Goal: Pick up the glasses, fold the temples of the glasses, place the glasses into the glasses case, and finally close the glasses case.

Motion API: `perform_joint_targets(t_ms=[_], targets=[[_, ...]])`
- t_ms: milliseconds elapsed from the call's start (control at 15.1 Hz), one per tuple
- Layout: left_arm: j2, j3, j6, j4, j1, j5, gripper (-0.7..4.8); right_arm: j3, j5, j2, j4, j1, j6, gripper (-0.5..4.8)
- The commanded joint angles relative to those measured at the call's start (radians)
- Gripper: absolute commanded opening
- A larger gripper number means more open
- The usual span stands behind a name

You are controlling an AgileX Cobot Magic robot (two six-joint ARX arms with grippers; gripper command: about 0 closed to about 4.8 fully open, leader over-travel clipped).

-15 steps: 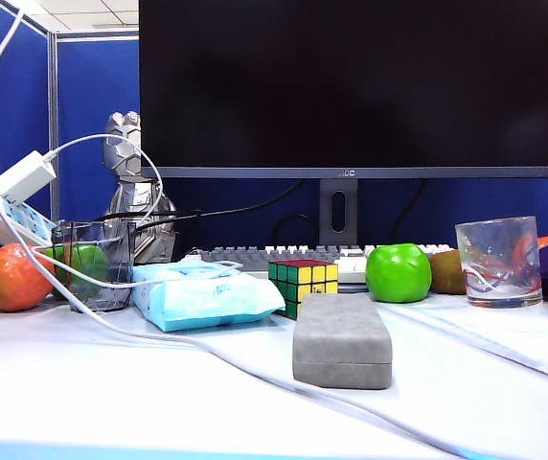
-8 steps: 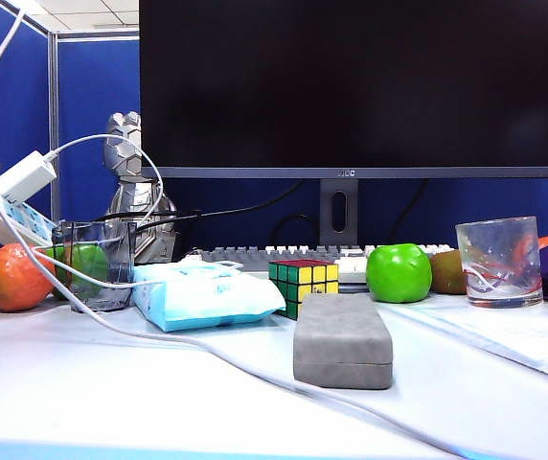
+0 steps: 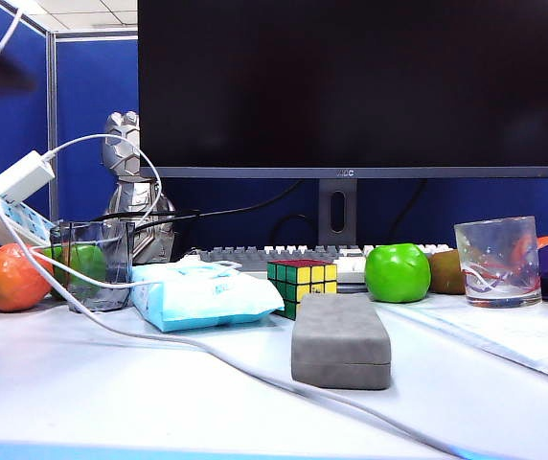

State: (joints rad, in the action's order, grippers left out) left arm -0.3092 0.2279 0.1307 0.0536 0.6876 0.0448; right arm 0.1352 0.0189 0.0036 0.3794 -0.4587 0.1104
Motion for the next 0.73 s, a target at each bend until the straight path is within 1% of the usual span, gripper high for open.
perform_joint_targets(t_ms=[66,133,199,265,331,464,596,663,729], targets=[[0.079,-0.078,-0.030,-0.012,-0.091,-0.031,-0.06,0.004,0.003,-0.002,-0.014,0.000,0.000,0.00],[0.118,-0.104,-0.053,-0.009,-0.207,-0.034,-0.06,0.004,0.002,-0.002,-0.014,0.000,0.000,0.00],[0.129,-0.109,-0.062,-0.009,-0.253,-0.034,-0.05,0.004,0.002,-0.002,-0.014,0.000,0.000,0.00],[0.131,-0.124,-0.097,-0.010,-0.323,-0.034,-0.06,0.004,0.002,-0.002,-0.014,0.000,0.000,0.00],[0.131,-0.169,-0.097,-0.011,-0.378,-0.098,-0.06,0.004,0.002,-0.002,-0.014,0.000,0.000,0.00],[0.137,-0.220,-0.093,-0.038,-0.381,-0.111,-0.06,0.004,0.002,-0.002,-0.014,0.000,0.000,0.00],[0.145,-0.220,-0.090,-0.035,-0.404,-0.112,-0.06,0.004,0.002,-0.002,-0.014,0.000,0.000,0.00],[0.161,-0.220,-0.089,-0.032,-0.436,-0.100,-0.05,0.004,0.002,-0.002,-0.014,0.000,0.000,0.00],[0.227,-0.220,-0.079,-0.006,-0.517,-0.022,-0.05,0.004,0.002,-0.002,-0.014,0.000,0.000,0.00]])
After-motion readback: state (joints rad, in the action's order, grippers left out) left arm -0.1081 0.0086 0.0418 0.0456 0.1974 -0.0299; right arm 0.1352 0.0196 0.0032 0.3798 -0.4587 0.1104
